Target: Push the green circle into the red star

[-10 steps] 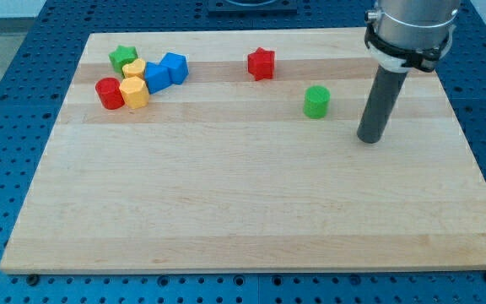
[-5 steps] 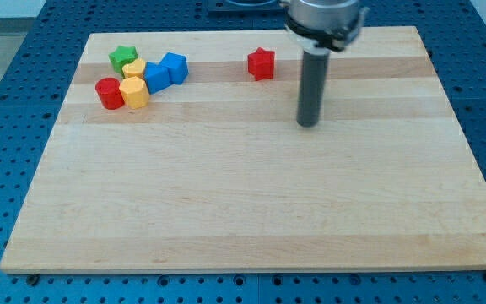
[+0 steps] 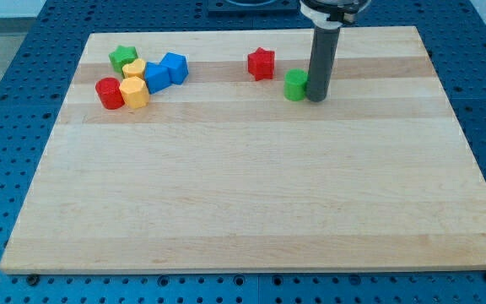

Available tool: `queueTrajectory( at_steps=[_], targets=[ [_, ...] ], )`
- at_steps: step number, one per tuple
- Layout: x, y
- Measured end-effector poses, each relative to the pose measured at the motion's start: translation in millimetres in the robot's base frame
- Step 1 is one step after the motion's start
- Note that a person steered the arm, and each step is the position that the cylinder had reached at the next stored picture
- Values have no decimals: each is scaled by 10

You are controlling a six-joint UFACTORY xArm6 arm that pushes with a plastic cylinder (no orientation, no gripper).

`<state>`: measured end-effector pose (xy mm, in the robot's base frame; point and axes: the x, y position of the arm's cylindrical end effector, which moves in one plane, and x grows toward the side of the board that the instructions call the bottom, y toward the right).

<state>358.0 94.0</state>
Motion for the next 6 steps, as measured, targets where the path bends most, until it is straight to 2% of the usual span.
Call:
queueTrajectory(
  at_steps=[3, 6],
  targets=[
    [-501, -523],
    [-515, -493]
  ],
)
